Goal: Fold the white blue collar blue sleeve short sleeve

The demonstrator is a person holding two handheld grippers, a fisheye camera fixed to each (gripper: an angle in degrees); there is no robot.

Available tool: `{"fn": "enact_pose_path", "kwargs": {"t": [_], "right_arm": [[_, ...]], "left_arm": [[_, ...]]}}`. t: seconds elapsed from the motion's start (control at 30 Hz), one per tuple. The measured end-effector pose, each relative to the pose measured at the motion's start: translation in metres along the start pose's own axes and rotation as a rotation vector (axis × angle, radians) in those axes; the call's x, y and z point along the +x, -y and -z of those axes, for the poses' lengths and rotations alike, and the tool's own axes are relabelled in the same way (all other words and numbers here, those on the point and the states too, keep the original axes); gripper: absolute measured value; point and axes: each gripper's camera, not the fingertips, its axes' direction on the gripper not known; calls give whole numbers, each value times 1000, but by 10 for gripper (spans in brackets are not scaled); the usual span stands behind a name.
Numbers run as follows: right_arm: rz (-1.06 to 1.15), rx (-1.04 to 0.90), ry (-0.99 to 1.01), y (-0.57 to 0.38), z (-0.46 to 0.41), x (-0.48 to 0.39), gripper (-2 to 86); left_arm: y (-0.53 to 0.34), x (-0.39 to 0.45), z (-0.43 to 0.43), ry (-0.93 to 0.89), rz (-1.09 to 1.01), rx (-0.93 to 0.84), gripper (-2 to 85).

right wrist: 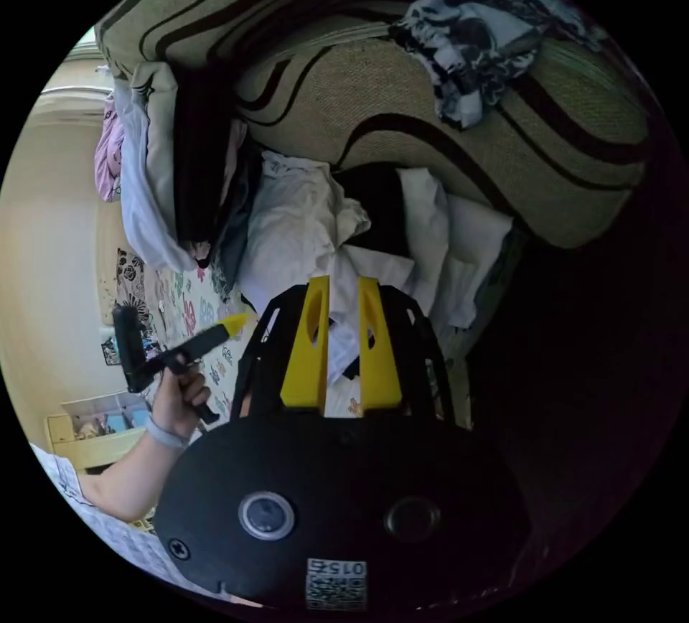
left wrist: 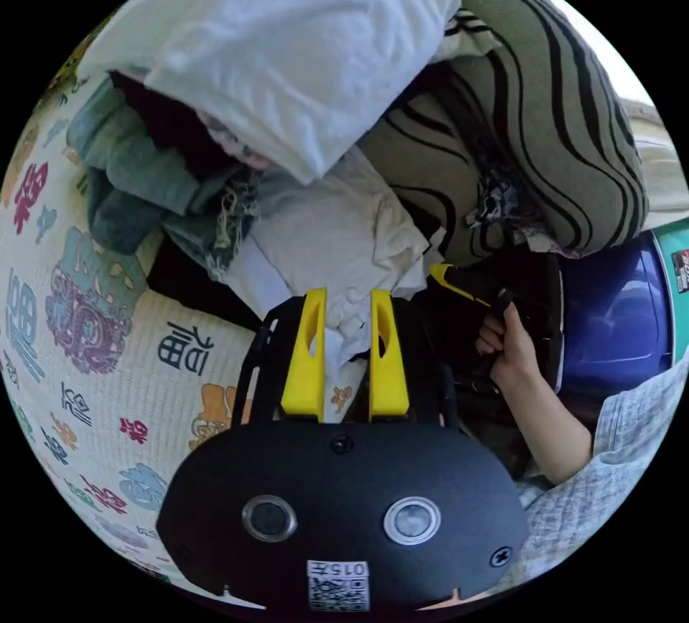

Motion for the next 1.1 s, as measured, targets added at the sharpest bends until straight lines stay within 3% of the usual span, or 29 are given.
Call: {"fn": "enact_pose_path", "kwargs": {"t": [0.17, 0.37, 0.67, 0.97, 1.1], "right_arm": [[145, 48, -88, 5, -12, -6, 75], [257, -85, -185, -4, -43, -5, 29], [369, 66, 239, -109, 46, -34, 13], [730, 174, 422, -274, 155, -118, 19], [798, 198, 409, -363, 179, -135, 38]], "left_arm": [[10, -2, -47, -43, 123, -67, 85], [15, 23, -32, -69, 120, -53, 13], [-77, 78, 163, -56, 96, 320, -5], [-241, 160, 379, -262, -82, 668, -7], [-338, 198, 471, -363, -173, 792, -8]]}}
